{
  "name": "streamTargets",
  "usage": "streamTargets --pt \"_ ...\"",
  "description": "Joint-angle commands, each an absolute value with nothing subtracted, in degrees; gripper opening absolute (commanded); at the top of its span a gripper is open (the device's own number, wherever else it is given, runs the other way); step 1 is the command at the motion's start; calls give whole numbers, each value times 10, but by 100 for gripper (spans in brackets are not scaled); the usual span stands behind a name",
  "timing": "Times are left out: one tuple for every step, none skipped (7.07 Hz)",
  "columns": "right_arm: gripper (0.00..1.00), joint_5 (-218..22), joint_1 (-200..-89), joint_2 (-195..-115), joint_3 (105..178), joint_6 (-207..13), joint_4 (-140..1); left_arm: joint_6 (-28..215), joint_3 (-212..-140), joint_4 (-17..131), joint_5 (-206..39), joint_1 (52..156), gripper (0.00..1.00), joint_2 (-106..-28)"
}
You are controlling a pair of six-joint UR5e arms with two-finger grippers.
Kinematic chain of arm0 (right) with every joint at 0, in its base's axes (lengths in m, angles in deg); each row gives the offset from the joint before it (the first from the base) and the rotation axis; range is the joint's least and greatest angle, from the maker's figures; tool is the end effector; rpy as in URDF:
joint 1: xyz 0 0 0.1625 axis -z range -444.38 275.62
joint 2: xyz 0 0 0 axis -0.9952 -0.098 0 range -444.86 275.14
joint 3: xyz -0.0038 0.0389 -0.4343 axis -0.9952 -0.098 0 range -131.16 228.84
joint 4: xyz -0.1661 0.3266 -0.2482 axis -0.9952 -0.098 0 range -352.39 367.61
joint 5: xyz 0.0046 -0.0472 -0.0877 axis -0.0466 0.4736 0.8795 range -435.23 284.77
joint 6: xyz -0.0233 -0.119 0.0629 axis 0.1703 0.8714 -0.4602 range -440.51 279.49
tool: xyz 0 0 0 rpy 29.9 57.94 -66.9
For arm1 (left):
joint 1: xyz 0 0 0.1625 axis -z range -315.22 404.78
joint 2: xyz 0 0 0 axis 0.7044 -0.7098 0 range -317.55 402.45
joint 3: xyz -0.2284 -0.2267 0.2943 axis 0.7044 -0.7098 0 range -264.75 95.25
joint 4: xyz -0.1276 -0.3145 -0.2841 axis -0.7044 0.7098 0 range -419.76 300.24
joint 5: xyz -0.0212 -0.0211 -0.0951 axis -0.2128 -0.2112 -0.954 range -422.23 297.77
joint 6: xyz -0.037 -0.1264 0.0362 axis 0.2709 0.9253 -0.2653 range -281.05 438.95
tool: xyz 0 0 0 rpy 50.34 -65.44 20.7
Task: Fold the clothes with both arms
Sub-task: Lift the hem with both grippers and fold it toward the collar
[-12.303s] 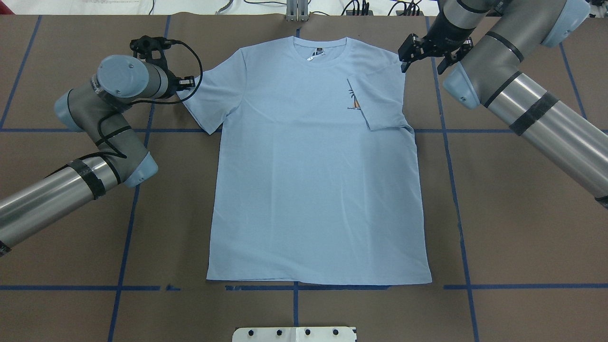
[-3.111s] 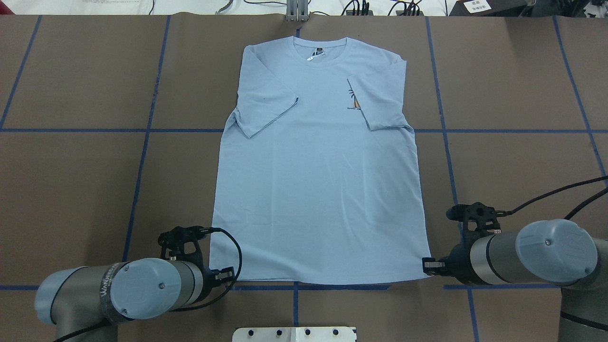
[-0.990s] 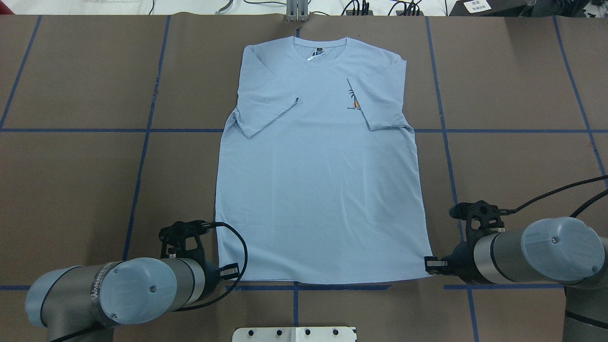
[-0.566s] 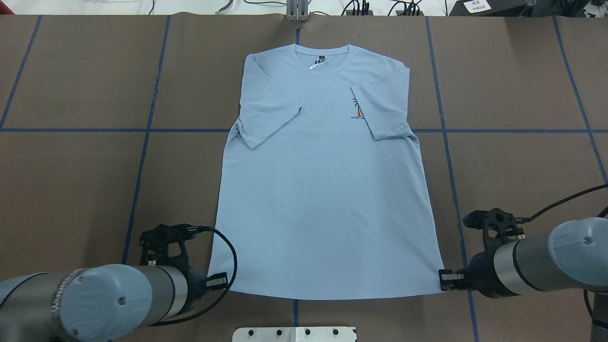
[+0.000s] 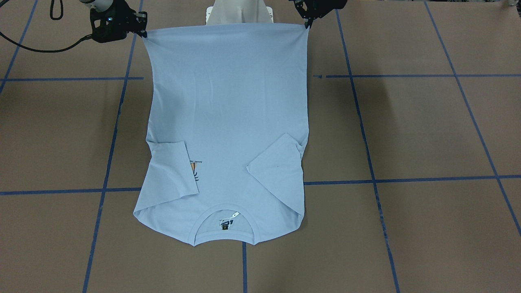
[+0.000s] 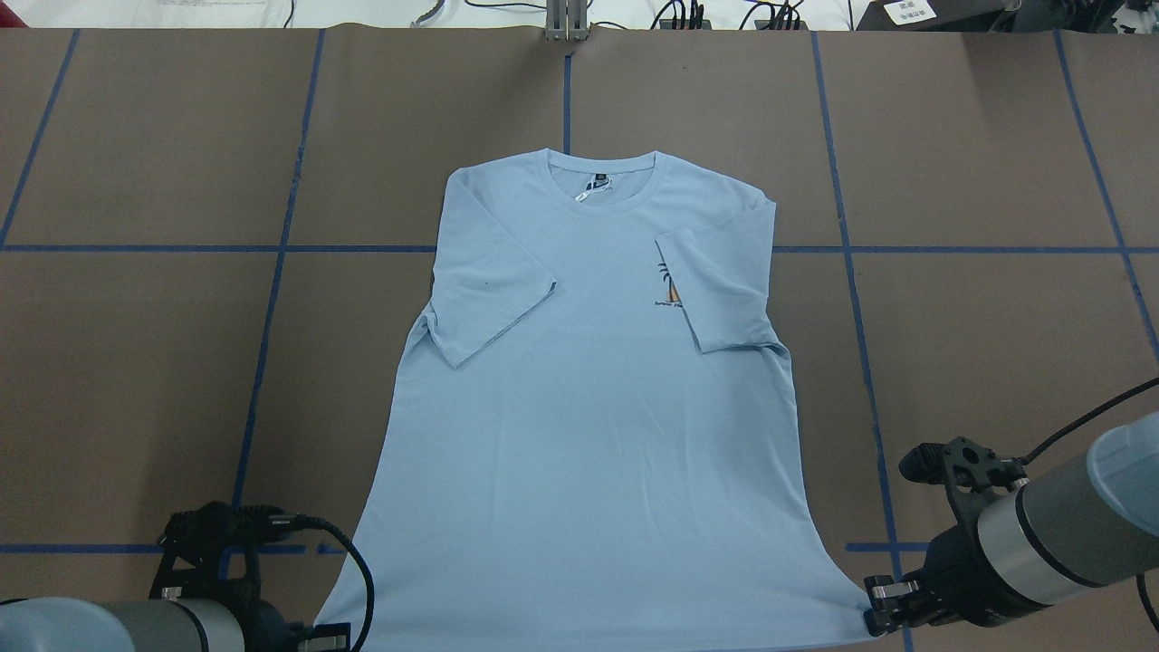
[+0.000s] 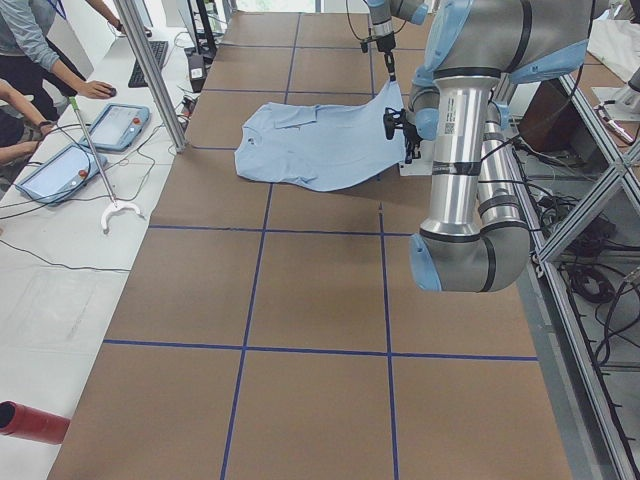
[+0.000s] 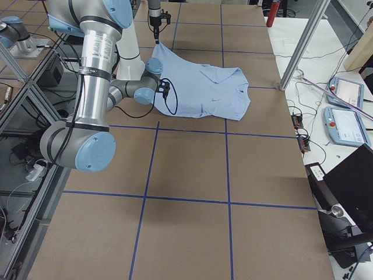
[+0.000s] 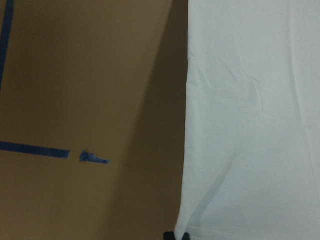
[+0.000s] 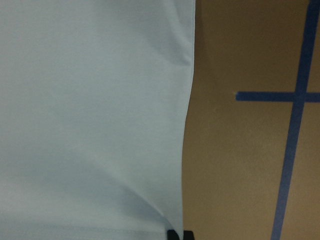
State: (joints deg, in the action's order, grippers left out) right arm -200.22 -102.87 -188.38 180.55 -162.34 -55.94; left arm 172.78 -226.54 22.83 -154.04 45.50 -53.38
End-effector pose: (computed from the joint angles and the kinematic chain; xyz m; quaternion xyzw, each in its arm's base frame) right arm -0.3799 -0.1850 0.3706 -0.1589 -0.4876 -0.0612 0.8563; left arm 0.4374 -0.1346 0.2507 -0.0258 0.4236 -0.0293 0.9050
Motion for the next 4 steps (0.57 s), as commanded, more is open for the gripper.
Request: streamTargets --pt "0 -2054 -1028 -1887 1821 -1623 -559 1733 -2274 220 -1548 424 0 -528" --pt "0 -2055 -1031 -1884 1819 -1623 -559 1735 -2276 219 -1550 425 0 -533" --pt "0 -2054 -1049 -1875 1814 -1623 -559 1734 -2277 220 -1553 428 0 -545" --pt "0 -2049 -1084 -1858 1805 -1623 -559 1727 -2270 220 -1569 450 0 -562"
